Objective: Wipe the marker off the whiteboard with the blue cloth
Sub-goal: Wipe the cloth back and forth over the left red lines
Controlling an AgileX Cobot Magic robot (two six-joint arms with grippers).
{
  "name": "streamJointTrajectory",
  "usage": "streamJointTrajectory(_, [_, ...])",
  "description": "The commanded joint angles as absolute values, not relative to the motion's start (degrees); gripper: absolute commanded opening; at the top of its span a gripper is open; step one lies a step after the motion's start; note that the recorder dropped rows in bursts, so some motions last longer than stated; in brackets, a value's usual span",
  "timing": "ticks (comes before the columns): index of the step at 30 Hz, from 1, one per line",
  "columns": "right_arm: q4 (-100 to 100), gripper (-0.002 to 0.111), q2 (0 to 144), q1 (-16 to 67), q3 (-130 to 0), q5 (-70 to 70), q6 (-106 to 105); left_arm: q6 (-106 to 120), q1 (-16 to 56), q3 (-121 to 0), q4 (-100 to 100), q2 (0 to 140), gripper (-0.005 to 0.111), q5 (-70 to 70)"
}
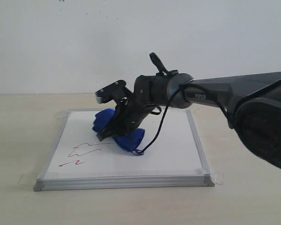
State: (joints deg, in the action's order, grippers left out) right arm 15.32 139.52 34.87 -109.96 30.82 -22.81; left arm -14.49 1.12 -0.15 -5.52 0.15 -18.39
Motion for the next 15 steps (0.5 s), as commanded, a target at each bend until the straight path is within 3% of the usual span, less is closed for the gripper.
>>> streamJointTrajectory(1, [23.79,0.000,140.07,40.72,-109.38,37.86,-27.92,-15.05,1.24,0.00,-5.55,0.00,0.004,-18.00])
streamJointTrajectory(7, [23.27,0.000,139.03,43.72,-112.78,43.95,-32.26,-15.05,1.24,0.00,-5.55,0.00,0.004,-18.00])
streamJointTrajectory(15, [16.80,0.000,141.87,35.29,-114.93,38.12,-24.18,-15.05,1.24,0.00,-5.55,0.00,0.004,-18.00])
